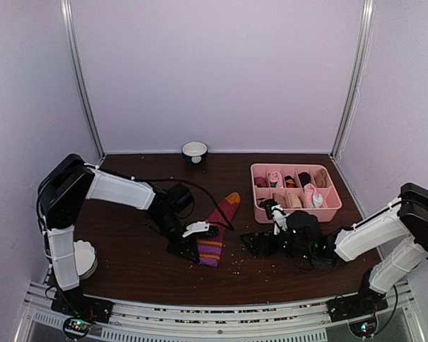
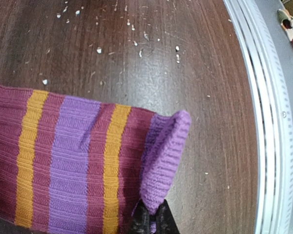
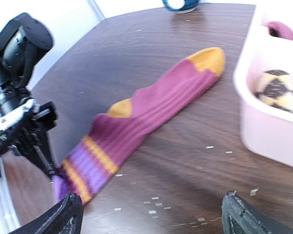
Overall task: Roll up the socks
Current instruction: Roll the sock at the center of the board.
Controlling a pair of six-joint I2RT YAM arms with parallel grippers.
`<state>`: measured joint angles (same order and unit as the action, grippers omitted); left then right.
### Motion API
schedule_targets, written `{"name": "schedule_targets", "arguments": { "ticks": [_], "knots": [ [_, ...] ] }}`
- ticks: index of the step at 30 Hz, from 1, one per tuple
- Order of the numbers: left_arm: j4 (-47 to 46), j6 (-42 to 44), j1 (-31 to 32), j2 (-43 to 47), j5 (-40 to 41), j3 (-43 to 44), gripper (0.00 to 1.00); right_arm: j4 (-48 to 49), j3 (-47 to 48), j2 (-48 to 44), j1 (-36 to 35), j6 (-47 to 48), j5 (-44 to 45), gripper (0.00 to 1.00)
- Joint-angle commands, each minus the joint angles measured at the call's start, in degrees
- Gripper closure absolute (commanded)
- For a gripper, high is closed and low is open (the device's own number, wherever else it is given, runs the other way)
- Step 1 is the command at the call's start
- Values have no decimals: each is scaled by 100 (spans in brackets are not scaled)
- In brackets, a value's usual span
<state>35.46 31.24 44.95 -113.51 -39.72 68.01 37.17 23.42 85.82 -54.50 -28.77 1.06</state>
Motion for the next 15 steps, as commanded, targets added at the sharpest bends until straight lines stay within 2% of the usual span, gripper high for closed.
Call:
{"name": "schedule_targets", "arguments": {
  "ticks": [1,3,5,7,11,15],
  "knots": [
    [606,-110,-124,-353,-341,227,100,715,-173,216,-165,564,129,4],
    [732,-112,-192,-491,-442,359,100,729,-178,243,-680,1721,471,12],
    [760,-108,-233,-522,-474,396,100,1404,-362,412,-1159,2670,338,18],
    [763,-102,-241,-535,-477,416,100,1788,-375,563,-1354,3260,114,25],
    [832,-50,-244,-626,-466,495,100,1220,234,986,-1448,4023,-530,38],
    [858,-27,-245,-696,-457,546,100,835,899,1489,-1473,4637,-756,43]
  ]
}}
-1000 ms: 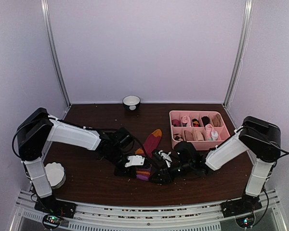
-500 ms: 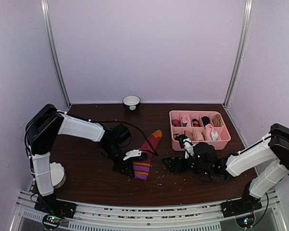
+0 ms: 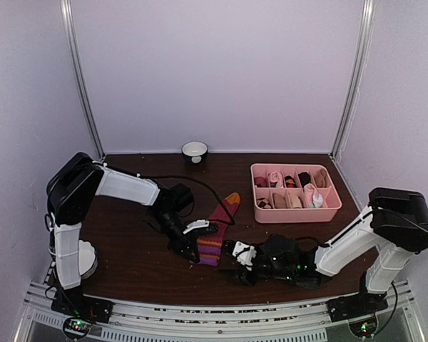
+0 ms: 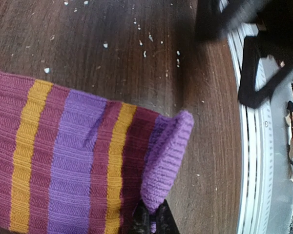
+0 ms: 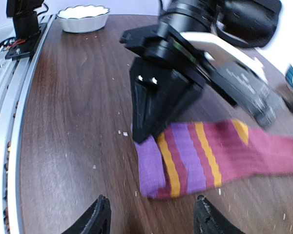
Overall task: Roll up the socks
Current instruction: Roll the sock at the center of the board.
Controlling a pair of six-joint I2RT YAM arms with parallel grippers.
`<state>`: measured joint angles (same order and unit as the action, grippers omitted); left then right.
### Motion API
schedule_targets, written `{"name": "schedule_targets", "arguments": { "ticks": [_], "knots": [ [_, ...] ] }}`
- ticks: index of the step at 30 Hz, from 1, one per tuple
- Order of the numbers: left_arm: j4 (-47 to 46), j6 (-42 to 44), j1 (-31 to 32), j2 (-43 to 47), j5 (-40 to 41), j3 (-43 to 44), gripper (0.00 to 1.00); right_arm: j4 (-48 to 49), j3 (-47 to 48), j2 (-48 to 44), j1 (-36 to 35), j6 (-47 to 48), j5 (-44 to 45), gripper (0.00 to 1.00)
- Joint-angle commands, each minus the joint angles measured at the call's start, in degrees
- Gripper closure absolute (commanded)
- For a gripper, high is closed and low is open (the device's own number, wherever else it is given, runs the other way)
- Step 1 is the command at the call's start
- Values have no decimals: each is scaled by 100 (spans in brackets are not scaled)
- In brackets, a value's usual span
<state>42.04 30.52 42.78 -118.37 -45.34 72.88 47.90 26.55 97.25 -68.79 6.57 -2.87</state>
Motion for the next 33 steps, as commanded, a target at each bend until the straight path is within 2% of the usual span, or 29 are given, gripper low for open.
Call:
{"name": "schedule_targets", "arguments": {
  "ticks": [1,5,11,23,30,33],
  "knots": [
    [199,47,-33,-226,112,64,100,-338,730,453,-42,1261,-371,44],
    [208,56,-33,-268,112,85,100,-678,1227,828,-33,1837,-378,50],
    [268,86,-33,-268,97,113,100,-1051,1676,1260,-17,2111,-448,56],
    [285,129,-33,-266,78,114,100,-1002,1817,1674,116,1986,-417,70],
    [302,170,-33,-258,46,117,100,-954,1752,1741,199,1750,-393,72],
    [313,185,-33,-257,47,114,100,-1190,1829,1745,281,1626,-540,81]
  ]
}}
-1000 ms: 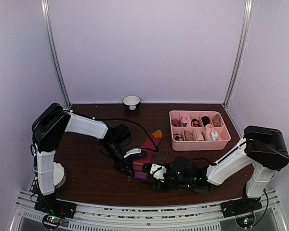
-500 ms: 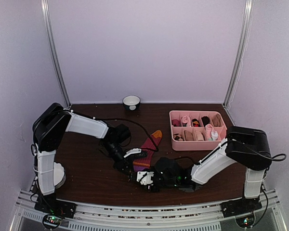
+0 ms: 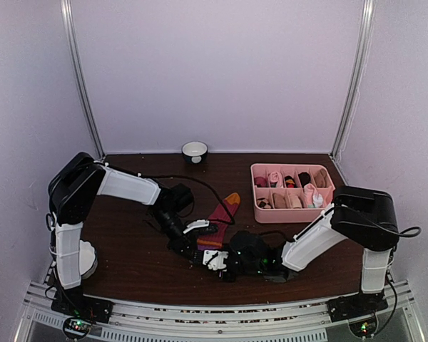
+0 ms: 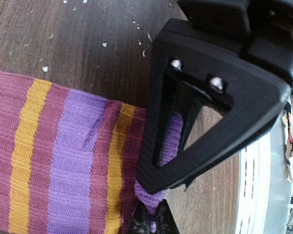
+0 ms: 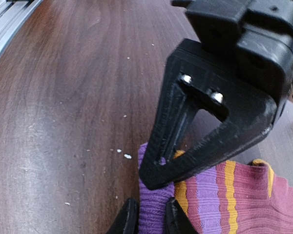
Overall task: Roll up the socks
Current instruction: Roll the sock at the center of the board.
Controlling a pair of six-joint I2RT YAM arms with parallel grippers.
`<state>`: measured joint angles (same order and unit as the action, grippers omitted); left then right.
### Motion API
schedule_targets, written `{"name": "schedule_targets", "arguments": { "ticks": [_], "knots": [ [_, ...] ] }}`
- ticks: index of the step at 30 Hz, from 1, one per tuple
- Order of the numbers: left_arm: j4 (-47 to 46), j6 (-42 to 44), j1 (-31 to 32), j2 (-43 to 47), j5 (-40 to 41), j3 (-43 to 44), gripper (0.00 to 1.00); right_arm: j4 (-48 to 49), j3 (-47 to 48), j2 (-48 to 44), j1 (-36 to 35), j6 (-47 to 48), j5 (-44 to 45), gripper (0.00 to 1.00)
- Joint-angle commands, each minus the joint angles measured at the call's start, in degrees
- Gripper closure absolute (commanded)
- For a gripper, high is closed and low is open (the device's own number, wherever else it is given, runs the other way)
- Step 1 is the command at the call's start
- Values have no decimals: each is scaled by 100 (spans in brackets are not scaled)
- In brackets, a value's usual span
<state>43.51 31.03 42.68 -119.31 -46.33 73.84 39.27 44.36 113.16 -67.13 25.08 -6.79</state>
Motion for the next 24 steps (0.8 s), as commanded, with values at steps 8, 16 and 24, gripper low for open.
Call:
{"name": "schedule_targets", "arguments": {
  "ticks": [8,16,24],
  "knots": [
    [91,221,-22,-10,289,-40,80,-934,75,59,427,-1029,-1144,100],
    [-1159,217,-31,1293,631,-1046,50,-1210,47,66,658,-2565,-2427,100],
    [-1314,535,38,1625,548,-1252,56,-1616,399,564,1000,-4187,-3490,100]
  ]
}}
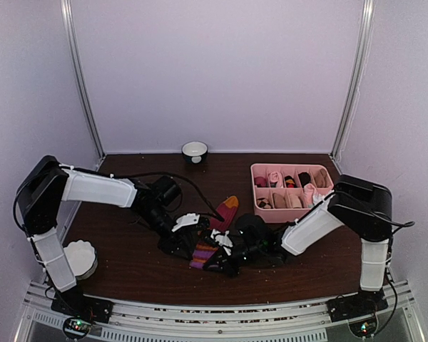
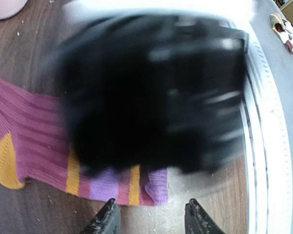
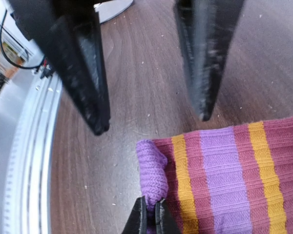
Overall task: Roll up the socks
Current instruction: Roll the sock at the center of the board.
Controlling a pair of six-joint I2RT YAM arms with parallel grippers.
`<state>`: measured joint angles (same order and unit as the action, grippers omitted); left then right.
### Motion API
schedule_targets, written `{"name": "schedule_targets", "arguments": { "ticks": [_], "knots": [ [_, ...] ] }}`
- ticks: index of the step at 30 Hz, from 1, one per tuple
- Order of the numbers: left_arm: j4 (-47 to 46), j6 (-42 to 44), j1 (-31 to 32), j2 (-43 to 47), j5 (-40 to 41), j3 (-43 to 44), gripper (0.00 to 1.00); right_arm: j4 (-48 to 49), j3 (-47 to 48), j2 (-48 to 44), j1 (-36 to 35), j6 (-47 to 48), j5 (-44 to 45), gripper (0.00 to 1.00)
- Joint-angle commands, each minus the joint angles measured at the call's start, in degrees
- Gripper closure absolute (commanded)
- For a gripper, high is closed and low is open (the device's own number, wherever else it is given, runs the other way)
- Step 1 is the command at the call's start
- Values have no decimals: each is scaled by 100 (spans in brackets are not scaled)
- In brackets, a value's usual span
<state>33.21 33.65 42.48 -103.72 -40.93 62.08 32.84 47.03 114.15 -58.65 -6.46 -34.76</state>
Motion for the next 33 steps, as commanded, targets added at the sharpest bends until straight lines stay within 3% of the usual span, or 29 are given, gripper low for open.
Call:
{"name": "schedule_targets", "arguments": {
  "ticks": [1,7,14,27,33],
  "knots": [
    [-281,300,92,71,14,-98,57,-1102,206,540,192,-1139,-753,100],
    [-473,391,344,216,128,-364,60,-1633,495,920,470,-1623,-928,100],
    [-961,454,555,290,794,-608,60,-973,230,1114,673,-2213,-1183,100],
    [-1191,407,718,-26,1645,-438,65,-1076,181,1143,692,-2074,-1202,100],
    [-817,470,727,-26,1289,-351,88,-1193,152,1035,697,-1917,-985,100]
  ]
}}
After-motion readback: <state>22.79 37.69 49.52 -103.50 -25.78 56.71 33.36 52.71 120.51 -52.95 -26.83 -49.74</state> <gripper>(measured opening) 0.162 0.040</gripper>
